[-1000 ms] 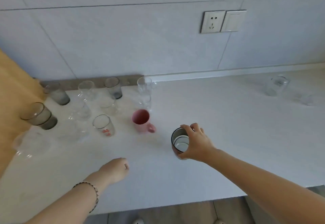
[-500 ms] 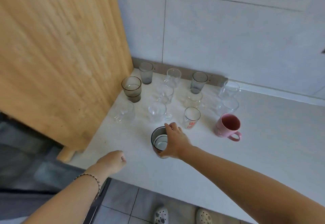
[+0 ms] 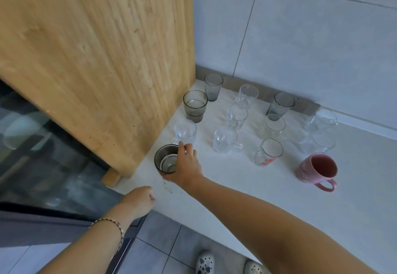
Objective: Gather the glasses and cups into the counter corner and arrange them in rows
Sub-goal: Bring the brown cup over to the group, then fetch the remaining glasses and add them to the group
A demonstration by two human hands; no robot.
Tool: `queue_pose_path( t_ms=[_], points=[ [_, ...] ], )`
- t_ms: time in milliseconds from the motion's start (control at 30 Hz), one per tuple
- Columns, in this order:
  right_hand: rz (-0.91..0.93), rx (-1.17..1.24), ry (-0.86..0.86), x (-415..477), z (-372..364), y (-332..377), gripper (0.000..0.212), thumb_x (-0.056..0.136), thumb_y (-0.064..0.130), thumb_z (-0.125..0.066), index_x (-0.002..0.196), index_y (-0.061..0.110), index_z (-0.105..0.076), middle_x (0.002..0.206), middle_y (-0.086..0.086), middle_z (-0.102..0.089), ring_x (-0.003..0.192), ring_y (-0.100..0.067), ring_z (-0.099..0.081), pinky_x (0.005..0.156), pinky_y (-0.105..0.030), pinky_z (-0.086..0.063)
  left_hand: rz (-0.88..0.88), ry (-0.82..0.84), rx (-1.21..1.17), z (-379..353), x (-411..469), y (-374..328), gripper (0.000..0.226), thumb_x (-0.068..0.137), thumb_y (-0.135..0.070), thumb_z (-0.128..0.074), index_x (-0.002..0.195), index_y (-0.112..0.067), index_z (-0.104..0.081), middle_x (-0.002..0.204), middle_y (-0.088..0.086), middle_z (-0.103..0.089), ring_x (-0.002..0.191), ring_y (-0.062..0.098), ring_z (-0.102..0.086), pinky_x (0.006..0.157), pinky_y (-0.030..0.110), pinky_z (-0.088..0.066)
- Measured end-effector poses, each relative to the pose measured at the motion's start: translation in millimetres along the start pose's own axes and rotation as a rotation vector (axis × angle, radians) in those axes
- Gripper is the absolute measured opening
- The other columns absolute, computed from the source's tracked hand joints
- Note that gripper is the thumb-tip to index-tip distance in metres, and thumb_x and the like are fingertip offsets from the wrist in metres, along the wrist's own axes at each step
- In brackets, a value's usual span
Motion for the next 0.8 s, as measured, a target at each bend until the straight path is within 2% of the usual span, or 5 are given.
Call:
queue_pose_path(
  t_ms=[200,367,533,667,800],
  points=[
    [-0.028,-0.066,0.156,-23,16,-50,0.076,0.084,0.012,-0.066,0.146,0.012,-0.023,0.143,-0.011,-0.029,0.131,-0.029,-0.037,0.103,-0.038,-0.041,-0.06,0.047,0.068,-10,0,-29,0.021,0.095,-0.02,-0.04,0.074,-0.019,-0.041,0.092,0.0,-0.048,0.091,0.02,-0.052,0.086,0.031,-0.044],
    [-0.208,-0.032,0.227,-63,43,-138,0.041,0.088,0.021,-0.057,0.128,0.017,-0.052,0.129,-0.005,-0.055,0.122,-0.022,-0.05,0.1,-0.033,-0.043,-0.19,0.08,0.173,-24,3,-98,0.028,0.094,-0.02,-0.039,0.066,-0.024,-0.035,0.074,-0.004,-0.041,0.078,0.02,-0.042,0.068,0.028,-0.031],
    [-0.437,-0.013,0.217,-128,82,-239,0.039,0.09,0.027,-0.055,0.127,0.016,-0.053,0.131,-0.005,-0.056,0.121,-0.022,-0.052,0.102,-0.035,-0.044,-0.367,0.087,0.326,-39,3,-194,0.019,0.091,-0.019,-0.04,0.073,-0.024,-0.04,0.089,-0.001,-0.046,0.082,0.019,-0.043,0.075,0.031,-0.036],
    [-0.619,0.012,0.172,-198,118,-323,0.042,0.092,0.029,-0.053,0.131,0.016,-0.05,0.138,-0.003,-0.05,0.128,-0.021,-0.046,0.105,-0.033,-0.039,-0.487,0.083,0.451,-59,-5,-285,0.018,0.093,-0.025,-0.043,0.102,-0.021,-0.057,0.117,0.001,-0.059,0.111,0.022,-0.056,0.096,0.033,-0.044],
    [-0.781,0.08,0.064,-276,157,-402,0.04,0.093,0.028,-0.052,0.131,0.015,-0.051,0.14,-0.004,-0.048,0.13,-0.021,-0.044,0.106,-0.031,-0.036,-0.619,0.091,0.543,-93,-23,-379,0.022,0.093,-0.027,-0.046,0.109,-0.018,-0.058,0.123,0.0,-0.059,0.112,0.023,-0.056,0.094,0.03,-0.044]
  ],
)
Point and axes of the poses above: each hand's wrist, its own x-axis towards the middle knuckle, its own z-axis out of the back of the hand, y = z × x, the point moved 5 cm from there along x, towards the middle knuckle
